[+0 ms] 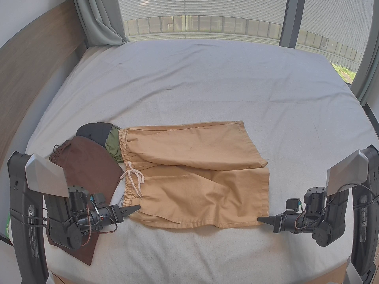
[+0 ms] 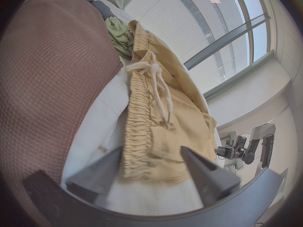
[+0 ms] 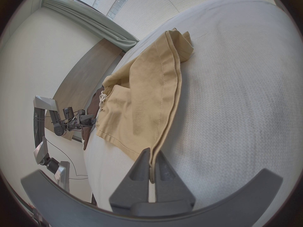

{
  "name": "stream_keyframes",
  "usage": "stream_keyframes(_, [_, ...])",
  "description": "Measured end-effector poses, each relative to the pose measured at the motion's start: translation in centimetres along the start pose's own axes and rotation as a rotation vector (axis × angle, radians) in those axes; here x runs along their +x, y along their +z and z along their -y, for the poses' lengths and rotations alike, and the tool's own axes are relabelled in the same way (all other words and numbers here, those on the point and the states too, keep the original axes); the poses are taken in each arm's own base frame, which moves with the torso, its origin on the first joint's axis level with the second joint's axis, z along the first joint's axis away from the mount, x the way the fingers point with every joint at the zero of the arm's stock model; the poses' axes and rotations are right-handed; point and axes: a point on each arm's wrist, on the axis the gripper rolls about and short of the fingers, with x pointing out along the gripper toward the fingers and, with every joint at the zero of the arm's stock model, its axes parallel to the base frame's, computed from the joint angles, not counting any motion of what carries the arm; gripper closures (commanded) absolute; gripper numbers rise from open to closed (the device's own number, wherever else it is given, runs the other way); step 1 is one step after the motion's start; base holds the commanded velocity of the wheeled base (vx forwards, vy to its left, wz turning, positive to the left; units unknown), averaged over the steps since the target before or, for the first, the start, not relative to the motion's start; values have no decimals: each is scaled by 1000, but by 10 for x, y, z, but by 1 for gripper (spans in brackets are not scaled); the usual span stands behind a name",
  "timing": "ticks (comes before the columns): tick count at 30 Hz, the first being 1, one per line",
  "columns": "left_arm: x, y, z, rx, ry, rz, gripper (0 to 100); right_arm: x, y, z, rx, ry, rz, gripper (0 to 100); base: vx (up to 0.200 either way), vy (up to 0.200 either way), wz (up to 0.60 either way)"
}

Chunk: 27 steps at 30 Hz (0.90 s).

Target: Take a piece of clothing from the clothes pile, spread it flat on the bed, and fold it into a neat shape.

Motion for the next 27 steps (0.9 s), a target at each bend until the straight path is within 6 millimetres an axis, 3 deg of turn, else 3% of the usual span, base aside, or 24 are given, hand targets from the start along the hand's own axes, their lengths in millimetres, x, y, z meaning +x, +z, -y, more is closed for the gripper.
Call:
stream_keyframes(14, [-4, -2, -3, 9, 11, -4, 100, -1, -2, -1, 4, -3, -7, 100, 0, 0, 0])
stream_keyframes(27, [-30, -2, 3, 14, -33, -33, 100, -13, -11, -6, 19, -14, -47, 100, 0, 0, 0])
